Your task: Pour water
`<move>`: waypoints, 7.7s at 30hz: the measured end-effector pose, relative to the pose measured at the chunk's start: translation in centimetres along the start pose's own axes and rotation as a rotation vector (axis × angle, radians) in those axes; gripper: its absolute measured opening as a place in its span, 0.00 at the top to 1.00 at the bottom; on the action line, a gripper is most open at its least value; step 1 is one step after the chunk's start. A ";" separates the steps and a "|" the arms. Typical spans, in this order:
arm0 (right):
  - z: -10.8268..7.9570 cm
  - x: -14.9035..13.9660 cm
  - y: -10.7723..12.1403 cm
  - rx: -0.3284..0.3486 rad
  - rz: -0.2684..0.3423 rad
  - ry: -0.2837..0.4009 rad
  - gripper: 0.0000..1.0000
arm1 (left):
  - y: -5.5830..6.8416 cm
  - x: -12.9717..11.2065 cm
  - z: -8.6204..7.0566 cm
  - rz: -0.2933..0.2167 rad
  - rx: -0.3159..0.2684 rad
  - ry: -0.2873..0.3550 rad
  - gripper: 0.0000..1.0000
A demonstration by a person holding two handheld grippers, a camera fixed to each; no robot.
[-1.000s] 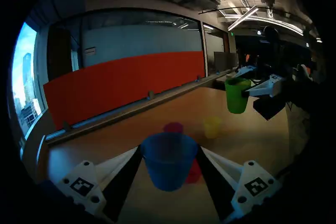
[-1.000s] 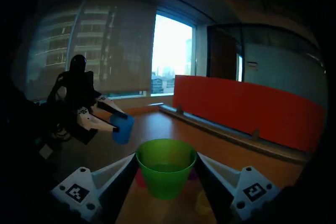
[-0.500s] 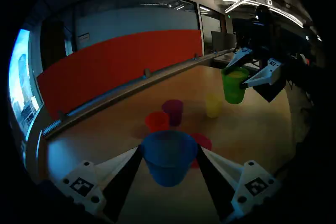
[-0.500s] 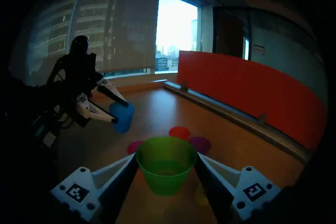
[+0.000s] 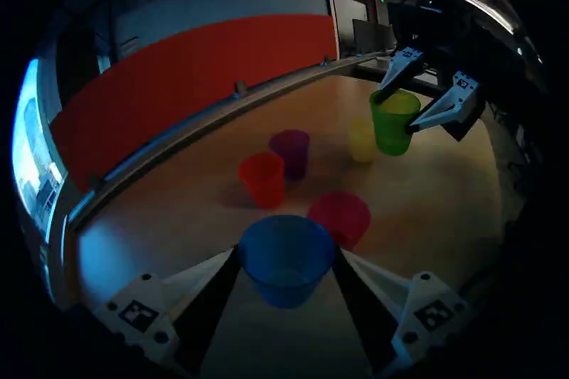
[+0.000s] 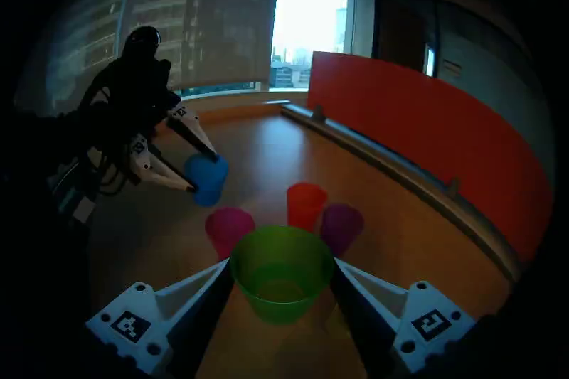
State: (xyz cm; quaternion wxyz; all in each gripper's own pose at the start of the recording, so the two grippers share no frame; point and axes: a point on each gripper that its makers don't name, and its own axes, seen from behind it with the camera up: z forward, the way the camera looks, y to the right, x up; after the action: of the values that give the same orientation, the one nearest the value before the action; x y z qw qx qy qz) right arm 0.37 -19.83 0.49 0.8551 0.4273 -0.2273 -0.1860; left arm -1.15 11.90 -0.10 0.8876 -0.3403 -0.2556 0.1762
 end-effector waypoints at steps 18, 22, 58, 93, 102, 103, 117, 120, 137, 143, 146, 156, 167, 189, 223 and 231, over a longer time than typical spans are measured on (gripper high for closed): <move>2.1 -1.6 0.3 0.020 -0.017 -0.058 0.08 | 0.1 -2.4 2.8 -0.036 -0.032 -0.068 0.11; 2.3 -1.6 0.2 0.023 -0.016 -0.060 0.08 | 0.2 -2.9 3.4 -0.044 -0.038 -0.074 0.11; 3.5 -1.9 -0.2 0.027 -0.008 -0.065 0.08 | 0.7 -6.1 3.9 -0.111 -0.092 -0.133 0.10; 7.7 -6.1 -2.0 0.075 0.016 -0.165 0.08 | 2.3 -8.5 -0.1 -0.081 -0.071 -0.134 0.10; 7.6 -6.8 -2.0 0.071 0.019 -0.166 0.08 | 2.6 -8.3 -0.4 -0.070 -0.076 -0.130 0.10; 7.6 -6.8 -2.1 0.071 0.019 -0.167 0.08 | 2.6 -8.3 -0.4 -0.071 -0.076 -0.130 0.10; 7.1 -8.4 -1.7 0.036 0.021 -0.184 0.01 | 3.2 -8.3 -0.4 -0.074 -0.081 -0.128 0.10; 6.7 -8.2 -1.7 0.034 0.014 -0.181 0.00 | 3.2 -8.3 -0.6 -0.076 -0.078 -0.129 0.10; 1.1 -7.5 -1.8 -0.046 0.026 -0.119 0.00 | 2.8 -7.2 -2.8 -0.098 -0.021 -0.073 0.10; -1.1 -6.7 -2.0 -0.093 0.074 -0.042 0.00 | 2.4 -6.5 -4.4 -0.114 0.031 -0.026 0.10; -2.4 -6.0 -1.9 -0.132 0.100 0.013 0.00 | 2.0 -5.7 -5.4 -0.124 0.066 0.013 0.10; -6.9 -4.1 -0.8 -0.298 0.173 0.207 0.01 | -0.7 -3.4 -8.6 -0.213 0.248 0.194 0.10; -11.6 -2.7 2.0 -0.550 0.234 0.378 0.01 | -2.3 -1.0 -11.8 -0.210 0.433 0.362 0.10; -19.9 -4.2 6.9 -0.984 0.340 0.587 0.00 | -3.8 1.1 -13.7 -0.316 0.643 0.557 0.10; -21.2 -5.1 8.1 -1.042 0.432 0.547 0.01 | -6.3 -1.1 -10.9 -0.321 0.750 0.632 0.10; -20.6 -4.8 7.7 -1.037 0.411 0.524 0.01 | -7.2 -2.3 -10.0 -0.344 0.744 0.639 0.10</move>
State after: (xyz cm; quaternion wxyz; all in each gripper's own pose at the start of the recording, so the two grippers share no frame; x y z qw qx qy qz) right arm 8.63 0.27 -5.23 0.9973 -0.0652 0.0324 0.0076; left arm 3.78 0.58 -2.25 0.9984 0.0084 0.0559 -0.0060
